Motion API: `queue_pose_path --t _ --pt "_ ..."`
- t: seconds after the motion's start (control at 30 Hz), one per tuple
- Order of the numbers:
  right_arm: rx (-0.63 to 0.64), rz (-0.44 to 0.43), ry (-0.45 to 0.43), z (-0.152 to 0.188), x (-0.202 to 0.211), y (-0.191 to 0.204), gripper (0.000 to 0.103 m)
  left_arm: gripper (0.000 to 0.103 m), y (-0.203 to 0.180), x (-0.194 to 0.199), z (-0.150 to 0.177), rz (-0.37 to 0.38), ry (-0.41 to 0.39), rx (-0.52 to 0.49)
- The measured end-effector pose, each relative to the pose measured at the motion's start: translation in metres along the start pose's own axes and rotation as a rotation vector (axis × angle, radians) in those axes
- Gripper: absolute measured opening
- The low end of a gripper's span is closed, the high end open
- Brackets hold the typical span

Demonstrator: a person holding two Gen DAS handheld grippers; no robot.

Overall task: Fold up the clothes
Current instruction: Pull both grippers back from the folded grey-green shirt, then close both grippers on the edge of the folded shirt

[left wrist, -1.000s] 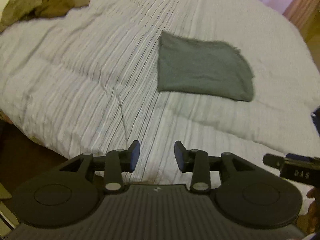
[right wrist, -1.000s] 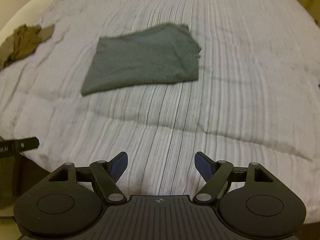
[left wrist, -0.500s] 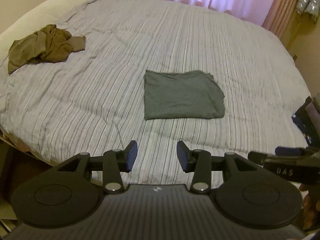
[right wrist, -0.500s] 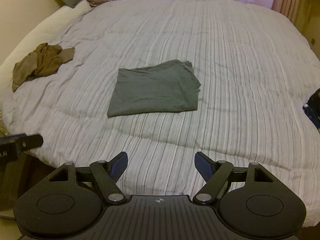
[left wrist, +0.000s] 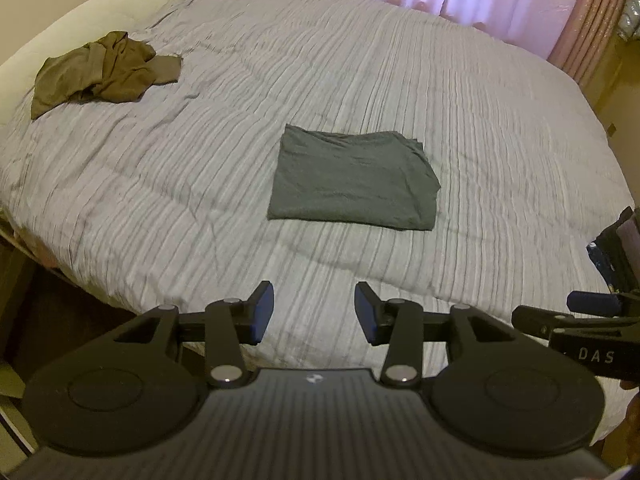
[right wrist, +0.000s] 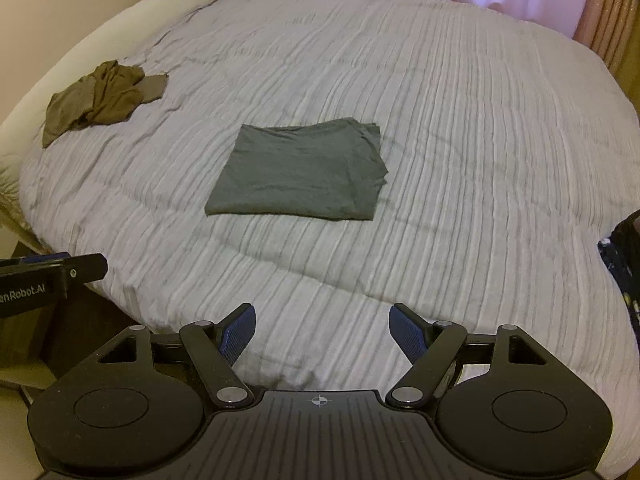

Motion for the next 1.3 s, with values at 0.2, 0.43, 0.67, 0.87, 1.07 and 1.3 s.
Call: queue_pose_path --t 0.2,0.43,0.67,0.87,1.07,1.3 --pt "0.015 -0.031 -0.001 0.007 0.006 -0.028 0.077 0.04 -0.029 0.0 0.013 -0.023 0.013 0.019" --pt "0.006 -0.069 0.039 0.008 -0.003 -0.049 0.077 0.043 -0.042 -0.013 0.019 -0.052 0.064 0.035" --pt "-0.049 -0.082 0.121 0.002 -0.048 -0.071 0.077 0.043 -0.02 -0.059 0.002 -0.024 0.107 0.064" --pt "-0.167 -0.118 0.144 -0.019 -0.1 -0.108 0.077 0.043 0.029 -0.129 -0.036 0.055 0.109 0.166" --pt "-0.3 -0.181 0.172 -0.069 -0.17 -0.139 0.077 0.043 0.071 -0.229 -0.1 0.187 0.125 0.226" --pt "-0.333 -0.318 0.064 -0.152 -0.248 -0.17 0.077 0.043 0.107 -0.335 -0.153 0.273 0.163 0.256"
Point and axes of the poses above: each gripper's, at about its wrist camera, not at the fingertips, and x roughly against the way its jaws point, y to its left, z to its underside, the point moved 3 cm from there along -x, roughly the way its jaws point, and after that the axes turned 2 degrees about y, right-handed, at the moved point
